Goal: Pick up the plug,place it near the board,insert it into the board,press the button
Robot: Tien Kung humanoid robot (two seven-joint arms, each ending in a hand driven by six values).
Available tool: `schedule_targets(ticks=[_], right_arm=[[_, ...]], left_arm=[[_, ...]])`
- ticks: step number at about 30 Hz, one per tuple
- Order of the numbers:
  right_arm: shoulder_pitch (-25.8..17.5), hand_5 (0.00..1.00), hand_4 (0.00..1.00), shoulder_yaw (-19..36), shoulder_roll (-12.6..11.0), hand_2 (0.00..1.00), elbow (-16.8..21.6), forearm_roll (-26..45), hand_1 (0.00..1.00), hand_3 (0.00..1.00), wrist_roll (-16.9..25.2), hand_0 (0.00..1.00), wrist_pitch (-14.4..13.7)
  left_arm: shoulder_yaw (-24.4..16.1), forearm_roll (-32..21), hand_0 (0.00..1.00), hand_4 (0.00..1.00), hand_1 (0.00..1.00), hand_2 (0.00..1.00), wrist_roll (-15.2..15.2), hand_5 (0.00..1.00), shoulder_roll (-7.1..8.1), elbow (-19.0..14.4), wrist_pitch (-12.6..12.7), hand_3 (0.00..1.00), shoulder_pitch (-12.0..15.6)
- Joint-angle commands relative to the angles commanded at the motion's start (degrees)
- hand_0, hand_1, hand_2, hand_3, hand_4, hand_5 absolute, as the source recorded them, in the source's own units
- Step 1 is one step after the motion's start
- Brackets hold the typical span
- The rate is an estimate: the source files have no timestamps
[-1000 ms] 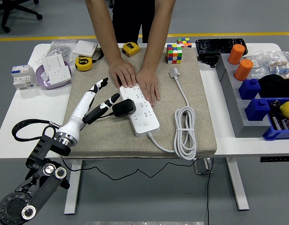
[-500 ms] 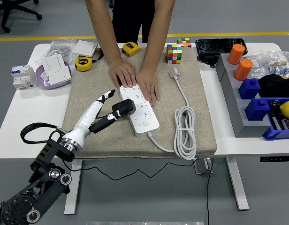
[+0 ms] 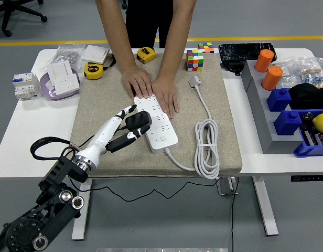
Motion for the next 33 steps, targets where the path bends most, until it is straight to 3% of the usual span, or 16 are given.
schedule_targets(ticks=[33], right_arm=[[-0.17,0.599,0.970,-0.09,-0.33,0.707,0.00,0.34,0.736,0.667,-0.12,0.850,0.02]], left_arm=[[4.46,1.64,0.998,0.998,0.998,0.989,0.76,0.998,0.30,4.83,-0.52,0.952,-3.76]])
